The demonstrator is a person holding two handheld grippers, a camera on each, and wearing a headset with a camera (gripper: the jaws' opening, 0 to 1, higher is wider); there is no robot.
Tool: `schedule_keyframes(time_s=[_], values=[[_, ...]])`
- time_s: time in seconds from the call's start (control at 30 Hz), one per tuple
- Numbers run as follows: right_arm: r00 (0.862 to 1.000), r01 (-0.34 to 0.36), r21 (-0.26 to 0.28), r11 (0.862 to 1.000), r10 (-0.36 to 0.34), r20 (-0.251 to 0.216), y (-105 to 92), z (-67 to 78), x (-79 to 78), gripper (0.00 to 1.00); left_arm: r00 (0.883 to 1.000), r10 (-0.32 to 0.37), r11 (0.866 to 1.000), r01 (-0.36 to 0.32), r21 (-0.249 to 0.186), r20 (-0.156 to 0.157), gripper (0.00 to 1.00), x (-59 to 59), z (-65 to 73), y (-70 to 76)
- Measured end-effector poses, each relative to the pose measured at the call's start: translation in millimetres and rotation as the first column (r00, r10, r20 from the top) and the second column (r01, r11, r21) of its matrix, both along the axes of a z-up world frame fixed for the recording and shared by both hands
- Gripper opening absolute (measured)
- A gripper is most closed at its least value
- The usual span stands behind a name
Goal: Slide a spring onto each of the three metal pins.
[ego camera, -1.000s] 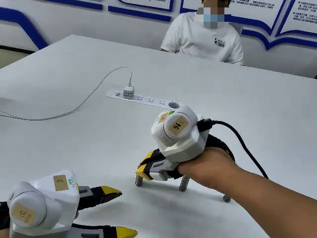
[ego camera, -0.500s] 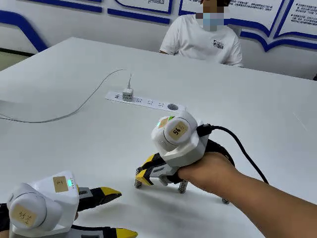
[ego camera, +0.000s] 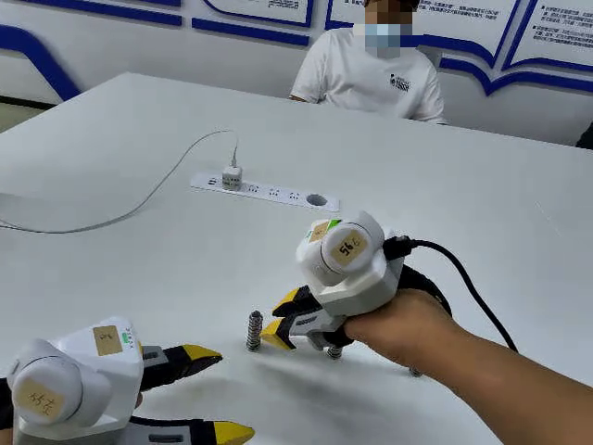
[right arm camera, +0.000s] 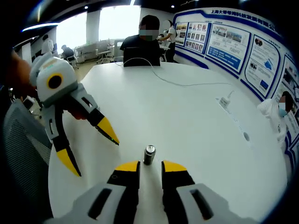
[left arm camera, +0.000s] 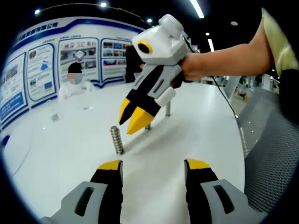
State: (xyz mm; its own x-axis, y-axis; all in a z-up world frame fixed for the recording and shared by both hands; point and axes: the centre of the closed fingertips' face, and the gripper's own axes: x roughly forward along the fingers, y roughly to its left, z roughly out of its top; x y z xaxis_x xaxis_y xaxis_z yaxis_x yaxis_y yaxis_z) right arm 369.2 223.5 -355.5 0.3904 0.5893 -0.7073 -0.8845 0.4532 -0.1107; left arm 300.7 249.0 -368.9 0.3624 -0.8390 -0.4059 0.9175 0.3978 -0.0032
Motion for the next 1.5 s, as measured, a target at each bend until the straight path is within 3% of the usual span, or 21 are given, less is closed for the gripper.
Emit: schedule_keyframes(time_s=[1.0,1.5], values=[[0.995,0.092,0.069,0.993,-0.095,0.029,-46.6,12.8,-42.3,0.24,1.0,0.001,1.0,-0.001,0.003,0.025,0.6,2.2,13.8,-2.4],[0.983,0.181,0.114,0.977,-0.183,0.012,-83.0,13.8,-64.0,0.26,0.999,-0.001,1.0,0.001,0.003,0.033,0.62,0.2,17.4,-3.6]])
